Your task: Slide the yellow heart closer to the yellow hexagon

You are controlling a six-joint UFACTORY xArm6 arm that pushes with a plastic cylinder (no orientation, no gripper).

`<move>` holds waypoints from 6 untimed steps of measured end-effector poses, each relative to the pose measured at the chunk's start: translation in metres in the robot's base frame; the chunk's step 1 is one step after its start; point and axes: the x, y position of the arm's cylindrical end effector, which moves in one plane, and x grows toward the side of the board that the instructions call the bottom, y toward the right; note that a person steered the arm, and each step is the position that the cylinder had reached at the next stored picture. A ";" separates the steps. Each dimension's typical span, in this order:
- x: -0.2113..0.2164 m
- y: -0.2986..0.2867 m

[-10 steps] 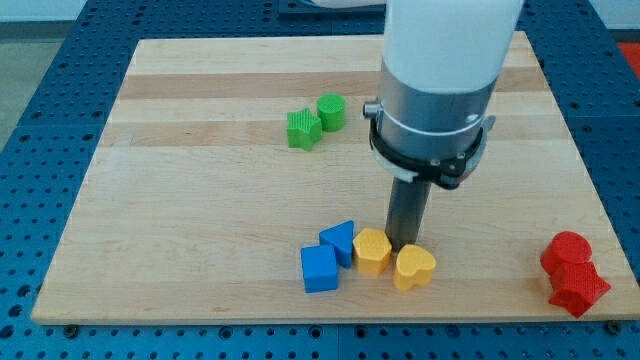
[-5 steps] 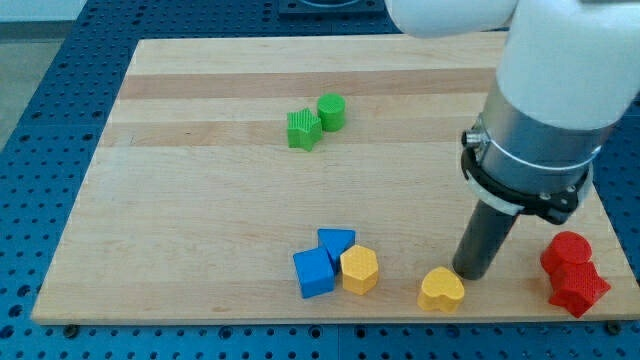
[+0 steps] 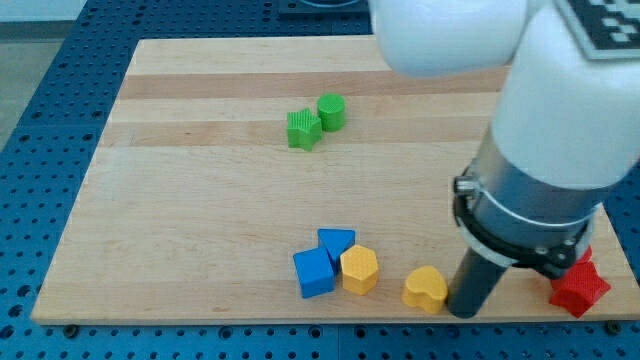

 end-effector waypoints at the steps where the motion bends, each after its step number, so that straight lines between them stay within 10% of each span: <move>1: 0.000 -0.024; 6: -0.043 0.002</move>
